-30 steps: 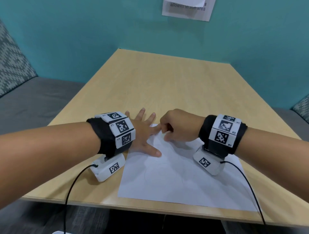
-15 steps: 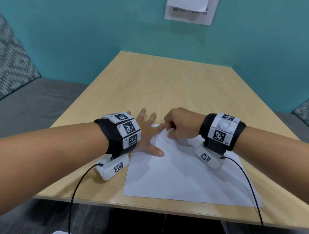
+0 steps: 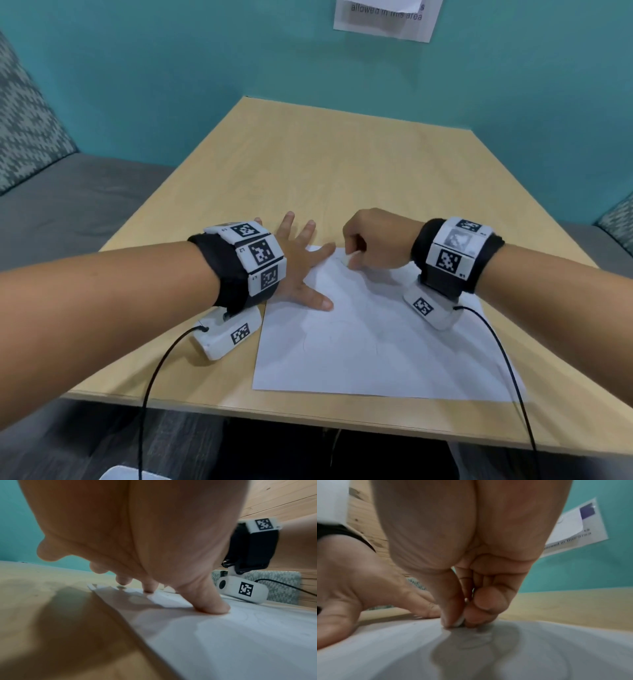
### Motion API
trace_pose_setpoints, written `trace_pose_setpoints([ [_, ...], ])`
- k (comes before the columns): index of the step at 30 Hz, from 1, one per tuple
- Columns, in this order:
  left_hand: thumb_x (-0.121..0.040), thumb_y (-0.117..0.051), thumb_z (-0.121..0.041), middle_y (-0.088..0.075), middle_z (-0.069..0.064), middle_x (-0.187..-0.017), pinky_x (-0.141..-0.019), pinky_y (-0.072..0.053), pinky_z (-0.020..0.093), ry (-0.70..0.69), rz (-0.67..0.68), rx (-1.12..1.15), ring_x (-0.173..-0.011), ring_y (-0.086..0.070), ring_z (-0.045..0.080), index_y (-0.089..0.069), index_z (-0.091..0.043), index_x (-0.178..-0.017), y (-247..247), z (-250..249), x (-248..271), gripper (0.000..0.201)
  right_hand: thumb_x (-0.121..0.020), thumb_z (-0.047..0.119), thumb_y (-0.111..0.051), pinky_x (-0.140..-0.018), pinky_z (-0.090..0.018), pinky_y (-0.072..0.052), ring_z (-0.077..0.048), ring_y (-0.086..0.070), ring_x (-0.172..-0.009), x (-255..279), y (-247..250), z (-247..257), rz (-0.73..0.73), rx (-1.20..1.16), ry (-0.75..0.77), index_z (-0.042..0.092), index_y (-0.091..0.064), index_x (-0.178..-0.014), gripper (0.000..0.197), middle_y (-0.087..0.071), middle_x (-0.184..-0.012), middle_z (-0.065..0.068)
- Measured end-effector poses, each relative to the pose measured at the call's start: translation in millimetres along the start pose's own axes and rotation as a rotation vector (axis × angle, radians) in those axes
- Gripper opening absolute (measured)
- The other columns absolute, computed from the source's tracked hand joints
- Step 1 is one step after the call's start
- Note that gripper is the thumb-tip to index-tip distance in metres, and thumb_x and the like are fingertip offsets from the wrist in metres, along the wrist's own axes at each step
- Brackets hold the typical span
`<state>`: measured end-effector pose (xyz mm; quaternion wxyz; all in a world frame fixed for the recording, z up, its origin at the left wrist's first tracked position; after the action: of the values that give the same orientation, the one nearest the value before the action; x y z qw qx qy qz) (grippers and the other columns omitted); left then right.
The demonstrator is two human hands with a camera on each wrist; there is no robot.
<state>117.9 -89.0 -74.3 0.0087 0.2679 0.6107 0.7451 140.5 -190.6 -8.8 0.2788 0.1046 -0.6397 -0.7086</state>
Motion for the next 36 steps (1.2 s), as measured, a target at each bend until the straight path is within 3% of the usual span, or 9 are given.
trace_pose_setpoints([
  [4, -0.069, -0.037, -0.094, 0.025, 0.004, -0.164, -0.107, 0.001, 0.078, -0.023, -0.003, 0.007, -0.147, 0.026, 0.041, 0.02, -0.051, -0.15, 1, -1, 1, 0.108, -0.079, 0.018, -0.069, -0.063, -0.028, -0.048, -0.015, -0.055, -0.065, 8, -17, 21, 0.071, -0.012, 0.09, 0.011, -0.066, -0.083, 0.009, -0.067, -0.077, -0.002],
  [8, -0.069, -0.038, -0.094, 0.025, 0.003, -0.164, -0.107, 0.002, 0.077, -0.009, 0.011, 0.007, -0.147, 0.027, 0.04, 0.018, -0.047, -0.152, 1, -1, 2, 0.11, -0.079, 0.019, -0.071, -0.063, -0.027, -0.047, -0.019, -0.058, -0.073, 0, 2, -5, 0.001, -0.002, -0.02, 0.01, -0.068, -0.085, 0.011, -0.068, -0.083, -0.003],
  [12, -0.069, -0.039, -0.094, 0.026, 0.003, -0.164, -0.108, 0.001, 0.078, -0.017, 0.031, 0.003, -0.147, 0.028, 0.039, 0.02, -0.049, -0.151, 0, 1, 2, 0.11, -0.08, 0.019, -0.07, -0.062, -0.027, -0.047, -0.015, -0.056, -0.068, 6, -12, 16, 0.053, 0.01, 0.071, 0.01, -0.067, -0.087, 0.012, -0.067, -0.08, -0.002],
  [14, -0.069, -0.038, -0.094, 0.027, 0.002, -0.163, -0.108, 0.002, 0.077, -0.012, 0.044, -0.006, -0.147, 0.028, 0.039, 0.021, -0.049, -0.151, 0, 0, 2, 0.11, -0.08, 0.02, -0.071, -0.062, -0.025, -0.045, -0.016, -0.056, -0.07, 3, -8, 9, 0.038, 0.014, 0.041, 0.009, -0.068, -0.089, 0.014, -0.067, -0.082, -0.001],
  [16, -0.07, -0.038, -0.094, 0.028, 0.001, -0.163, -0.108, 0.002, 0.077, -0.001, 0.049, -0.009, -0.147, 0.029, 0.039, 0.021, -0.049, -0.151, -1, 1, 3, 0.11, -0.08, 0.019, -0.071, -0.064, -0.027, -0.046, -0.019, -0.057, -0.073, -1, 1, -2, 0.001, 0.003, -0.009, 0.008, -0.068, -0.089, 0.014, -0.067, -0.083, -0.003],
  [23, -0.069, -0.037, -0.094, 0.028, 0.002, -0.163, -0.108, 0.002, 0.077, -0.019, 0.048, -0.018, -0.146, 0.029, 0.039, 0.022, -0.05, -0.15, 0, 0, 4, 0.109, -0.081, 0.017, -0.07, -0.069, -0.033, -0.051, -0.022, -0.06, -0.076, 2, -2, 9, 0.008, 0.013, 0.027, 0.007, -0.068, -0.089, 0.013, -0.07, -0.087, -0.007],
  [27, -0.069, -0.038, -0.094, 0.029, 0.002, -0.163, -0.108, 0.004, 0.076, -0.025, 0.058, 0.002, -0.146, 0.031, 0.038, 0.022, -0.051, -0.149, 1, 1, 6, 0.11, -0.08, 0.016, -0.067, -0.064, -0.032, -0.049, -0.02, -0.057, -0.069, -1, -4, 14, 0.013, 0.017, 0.051, 0.01, -0.065, -0.083, 0.007, -0.065, -0.077, -0.003],
  [33, -0.077, -0.036, -0.089, 0.029, -0.001, -0.163, -0.115, 0.003, 0.067, -0.016, 0.051, -0.061, -0.149, 0.025, 0.03, 0.01, -0.029, -0.158, 4, 1, 23, 0.111, -0.08, 0.023, -0.07, -0.068, -0.031, -0.052, -0.018, -0.058, -0.072, 3, -7, 3, 0.047, -0.039, -0.011, 0.01, -0.068, -0.086, 0.014, -0.069, -0.083, -0.002],
  [36, -0.081, -0.034, -0.086, 0.017, -0.005, -0.166, -0.118, -0.004, 0.062, -0.03, 0.073, -0.033, -0.153, 0.014, 0.026, 0.009, -0.024, -0.159, 5, 2, 30, 0.108, -0.079, 0.021, -0.07, -0.063, -0.034, -0.049, -0.018, -0.051, -0.063, 1, -6, 4, 0.059, -0.033, -0.034, 0.002, -0.069, -0.087, 0.021, -0.063, -0.073, -0.009],
])
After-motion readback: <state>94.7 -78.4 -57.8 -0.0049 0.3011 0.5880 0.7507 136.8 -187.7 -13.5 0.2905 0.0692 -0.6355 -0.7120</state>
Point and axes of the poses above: each hand's wrist, its own x-axis away from the middle knuckle, its own y-axis out of the back of the hand, z = x × y, the point moved 9 cm from there along -x, towards the middle knuckle
